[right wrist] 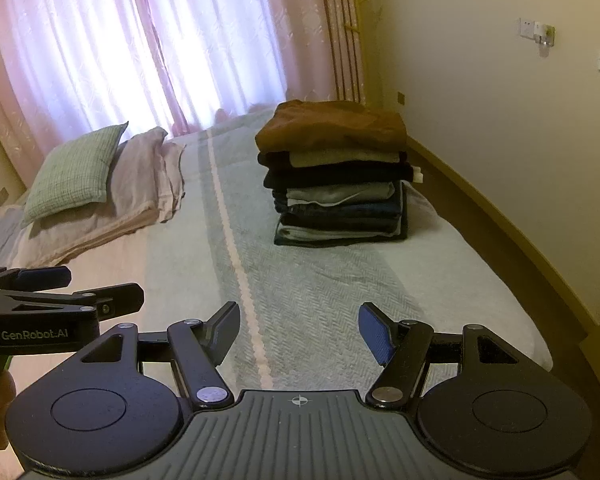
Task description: Fold large clothes
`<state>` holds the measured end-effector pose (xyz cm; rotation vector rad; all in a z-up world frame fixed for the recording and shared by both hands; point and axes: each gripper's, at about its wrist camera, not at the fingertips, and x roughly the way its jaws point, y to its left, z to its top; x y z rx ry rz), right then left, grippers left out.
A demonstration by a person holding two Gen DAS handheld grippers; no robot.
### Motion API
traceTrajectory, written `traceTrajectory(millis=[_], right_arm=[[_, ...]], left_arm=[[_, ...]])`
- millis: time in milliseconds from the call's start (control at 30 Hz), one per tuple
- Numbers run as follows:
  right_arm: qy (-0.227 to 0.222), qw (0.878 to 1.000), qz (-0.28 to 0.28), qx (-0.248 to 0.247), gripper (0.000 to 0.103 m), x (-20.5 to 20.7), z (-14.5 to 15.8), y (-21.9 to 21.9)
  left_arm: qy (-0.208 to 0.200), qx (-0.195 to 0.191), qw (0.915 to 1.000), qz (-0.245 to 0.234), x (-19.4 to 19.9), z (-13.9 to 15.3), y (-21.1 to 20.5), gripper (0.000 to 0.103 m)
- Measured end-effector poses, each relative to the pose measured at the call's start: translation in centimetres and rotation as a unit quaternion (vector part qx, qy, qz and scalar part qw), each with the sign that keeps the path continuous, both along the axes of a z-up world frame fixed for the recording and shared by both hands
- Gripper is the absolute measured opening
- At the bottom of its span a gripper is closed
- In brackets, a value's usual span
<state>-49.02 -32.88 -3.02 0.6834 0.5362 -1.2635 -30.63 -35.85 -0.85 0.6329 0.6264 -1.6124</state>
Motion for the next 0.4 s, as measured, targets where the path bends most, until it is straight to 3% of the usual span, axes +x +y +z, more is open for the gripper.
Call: traceTrajectory(millis=[400], right_arm=[[0.000, 1.000, 0.007, 0.007, 0.063, -1.4, -0.5, -1.3]], left_arm=[[0.003, 0.004, 1.0000, 0.001, -1.6, -0.7, -1.2, 0.099]])
